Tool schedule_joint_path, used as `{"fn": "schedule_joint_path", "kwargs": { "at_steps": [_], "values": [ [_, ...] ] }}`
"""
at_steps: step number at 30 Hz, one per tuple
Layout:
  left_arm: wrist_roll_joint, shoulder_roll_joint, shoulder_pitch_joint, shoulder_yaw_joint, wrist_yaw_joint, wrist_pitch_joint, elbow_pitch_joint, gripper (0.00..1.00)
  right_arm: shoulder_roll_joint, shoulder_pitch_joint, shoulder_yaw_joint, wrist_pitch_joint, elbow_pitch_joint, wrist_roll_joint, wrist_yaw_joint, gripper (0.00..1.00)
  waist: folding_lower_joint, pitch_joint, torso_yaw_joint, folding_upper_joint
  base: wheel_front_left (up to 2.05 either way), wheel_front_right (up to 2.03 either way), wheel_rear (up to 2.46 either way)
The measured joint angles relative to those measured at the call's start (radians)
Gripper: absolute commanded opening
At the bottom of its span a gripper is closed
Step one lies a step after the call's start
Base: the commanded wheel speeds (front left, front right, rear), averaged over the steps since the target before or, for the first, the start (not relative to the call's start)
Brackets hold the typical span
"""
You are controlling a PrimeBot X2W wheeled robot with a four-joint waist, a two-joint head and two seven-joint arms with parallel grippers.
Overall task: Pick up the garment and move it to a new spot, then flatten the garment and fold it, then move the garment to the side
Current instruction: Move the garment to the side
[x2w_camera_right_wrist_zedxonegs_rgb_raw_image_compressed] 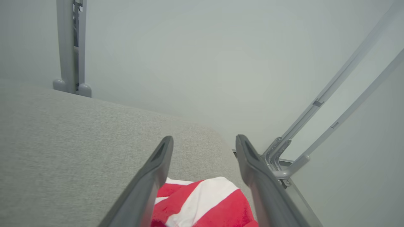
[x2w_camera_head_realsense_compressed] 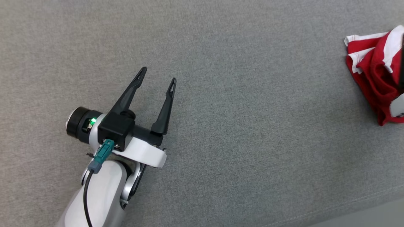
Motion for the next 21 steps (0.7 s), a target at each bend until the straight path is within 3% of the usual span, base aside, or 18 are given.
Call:
{"fn": "schedule_joint_path", "kwargs": {
  "at_steps": [1,9,11,16,21],
  "values": [
    [0.000,0.000,0.000,0.000,0.000,0.000,0.000,1.00,0.000,0.000,0.000,0.000,0.000,0.000,0.000,1.00,0.0000,0.000,0.000,0.0000,0.00,0.00,0.00],
    [-0.023,0.024,0.058,0.053,0.044,-0.026,0.004,1.00,0.184,0.216,-0.040,0.000,-0.301,0.085,0.000,1.00,0.0000,-0.082,0.050,0.0000,0.00,0.00,0.00],
    [-0.029,0.031,0.077,0.071,0.058,-0.031,0.002,1.00,0.229,0.257,-0.045,0.000,-0.328,0.111,0.000,1.00,0.0000,-0.100,0.069,0.0000,0.00,0.00,0.00],
    [-0.051,0.048,0.137,0.118,0.085,-0.048,0.003,1.00,0.272,0.344,-0.027,0.000,-0.373,0.112,0.000,1.00,0.0000,-0.154,0.117,0.0000,0.00,0.00,0.00],
    [-0.082,0.057,0.278,0.147,0.110,-0.060,0.012,1.00,0.302,0.488,0.016,0.000,-0.379,0.109,0.000,1.00,0.0000,-0.289,0.191,0.0000,0.00,0.00,0.00]
  ]
}}
